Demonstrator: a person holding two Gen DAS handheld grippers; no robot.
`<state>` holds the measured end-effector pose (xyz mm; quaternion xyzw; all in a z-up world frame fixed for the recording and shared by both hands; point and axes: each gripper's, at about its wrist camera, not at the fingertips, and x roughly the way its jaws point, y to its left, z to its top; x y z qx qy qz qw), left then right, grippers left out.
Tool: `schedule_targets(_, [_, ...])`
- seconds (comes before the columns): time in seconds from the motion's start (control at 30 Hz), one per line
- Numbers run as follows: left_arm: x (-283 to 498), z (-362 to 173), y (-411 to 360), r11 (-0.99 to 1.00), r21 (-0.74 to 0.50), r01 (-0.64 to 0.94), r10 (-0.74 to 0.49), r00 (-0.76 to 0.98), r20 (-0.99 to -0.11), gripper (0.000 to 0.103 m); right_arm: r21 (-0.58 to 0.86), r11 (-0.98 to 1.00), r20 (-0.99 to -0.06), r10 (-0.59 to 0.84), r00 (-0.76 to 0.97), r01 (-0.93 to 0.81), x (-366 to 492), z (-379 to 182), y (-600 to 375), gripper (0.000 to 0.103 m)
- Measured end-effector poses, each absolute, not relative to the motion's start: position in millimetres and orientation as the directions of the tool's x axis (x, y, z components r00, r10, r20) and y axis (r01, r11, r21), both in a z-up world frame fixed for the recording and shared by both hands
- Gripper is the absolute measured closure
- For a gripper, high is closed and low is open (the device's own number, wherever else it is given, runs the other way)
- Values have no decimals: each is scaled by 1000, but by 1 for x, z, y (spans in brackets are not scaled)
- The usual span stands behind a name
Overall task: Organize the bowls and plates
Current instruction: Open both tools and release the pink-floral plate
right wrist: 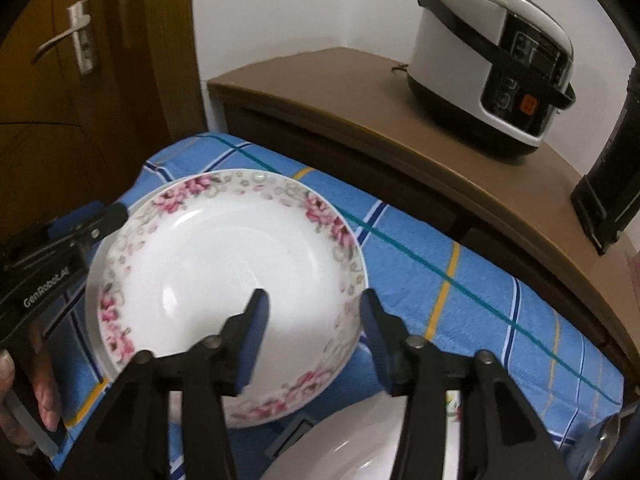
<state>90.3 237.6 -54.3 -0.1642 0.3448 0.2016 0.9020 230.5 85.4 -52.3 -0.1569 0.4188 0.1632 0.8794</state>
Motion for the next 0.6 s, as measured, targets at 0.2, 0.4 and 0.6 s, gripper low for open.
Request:
schedule_targets(0.2, [92, -62, 244, 851, -202, -485, 203, 659, -725, 60, -151, 914, -787, 120, 605, -378, 241, -51, 80, 49])
schedule_targets(0.4, [92, -67, 250, 838, -258, -480, 146, 654, -742, 60, -113, 900, -829, 149, 540, -422, 246, -63, 82, 49])
schedule_targets(0.6, [86, -66, 255, 816, -326, -477, 107, 680, -725, 48, -98, 892, -835, 169, 524, -442, 243, -69, 87, 46])
